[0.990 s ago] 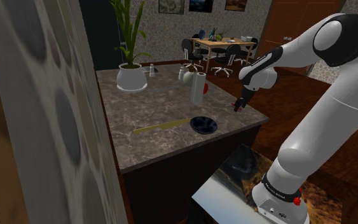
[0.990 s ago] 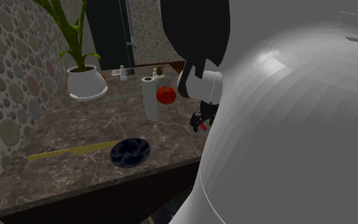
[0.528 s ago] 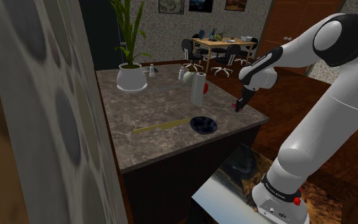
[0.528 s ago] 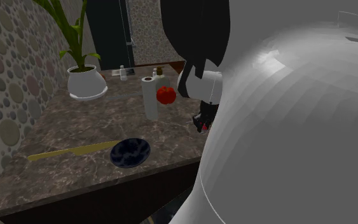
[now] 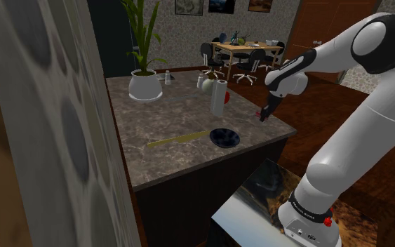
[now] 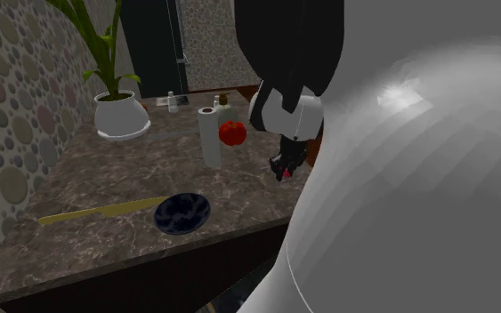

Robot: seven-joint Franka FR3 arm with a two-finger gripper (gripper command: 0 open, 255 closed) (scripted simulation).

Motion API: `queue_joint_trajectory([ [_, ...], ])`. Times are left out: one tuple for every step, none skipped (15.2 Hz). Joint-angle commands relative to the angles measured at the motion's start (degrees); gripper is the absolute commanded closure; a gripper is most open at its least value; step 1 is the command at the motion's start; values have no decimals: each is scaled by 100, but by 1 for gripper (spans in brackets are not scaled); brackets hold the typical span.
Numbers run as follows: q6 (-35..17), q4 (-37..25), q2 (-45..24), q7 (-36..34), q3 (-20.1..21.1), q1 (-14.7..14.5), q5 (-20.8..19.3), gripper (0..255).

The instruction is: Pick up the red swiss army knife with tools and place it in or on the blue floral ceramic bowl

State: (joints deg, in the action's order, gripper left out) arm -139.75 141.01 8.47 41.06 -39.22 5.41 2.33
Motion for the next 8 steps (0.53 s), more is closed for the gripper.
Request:
queue_joint_trajectory([
  [167, -58, 136, -104, 36, 39, -131, 255],
  [249, -90, 199, -152, 58, 56, -187, 255],
  [332, -124, 259, -197, 79, 71, -238, 255],
  [415, -159, 317, -239, 101, 88, -286, 255],
  [497, -195, 374, -279, 123, 102, -329, 255],
  [580, -233, 428, -317, 144, 116, -370, 255],
  [663, -272, 480, -352, 166, 129, -408, 255],
  [746, -312, 531, -386, 187, 142, -442, 255],
])
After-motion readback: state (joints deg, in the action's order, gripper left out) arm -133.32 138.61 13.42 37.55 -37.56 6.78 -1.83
